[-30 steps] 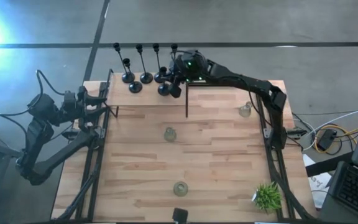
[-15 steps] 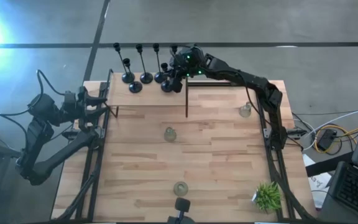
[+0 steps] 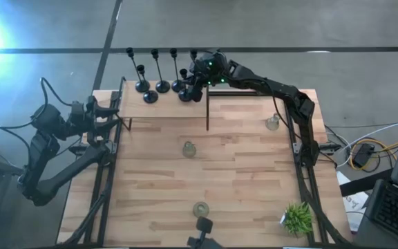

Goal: Pick & Place candle stick holders
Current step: Put the black candleholder on the shelf

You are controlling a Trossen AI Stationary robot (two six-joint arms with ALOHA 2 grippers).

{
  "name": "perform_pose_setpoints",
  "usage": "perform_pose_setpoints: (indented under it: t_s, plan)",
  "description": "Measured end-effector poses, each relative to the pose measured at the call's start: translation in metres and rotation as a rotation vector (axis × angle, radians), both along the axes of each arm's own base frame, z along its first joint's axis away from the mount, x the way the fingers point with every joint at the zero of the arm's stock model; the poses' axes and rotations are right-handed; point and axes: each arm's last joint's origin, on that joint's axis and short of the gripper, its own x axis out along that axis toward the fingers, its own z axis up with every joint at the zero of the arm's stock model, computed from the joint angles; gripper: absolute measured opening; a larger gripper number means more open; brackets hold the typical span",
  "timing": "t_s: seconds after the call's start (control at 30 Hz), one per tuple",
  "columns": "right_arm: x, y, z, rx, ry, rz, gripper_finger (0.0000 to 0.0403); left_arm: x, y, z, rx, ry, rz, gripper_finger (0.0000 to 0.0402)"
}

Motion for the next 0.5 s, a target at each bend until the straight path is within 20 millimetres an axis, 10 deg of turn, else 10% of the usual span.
perform_pose_setpoints:
  t_s: [0.5]
  plan:
    - [-0.0013,-0.0017,-0.0043,0.019,0.004,0.010,0.0019,0.0000,0.0001,-0.0002,-0.001,0.001,0.003,0.0204]
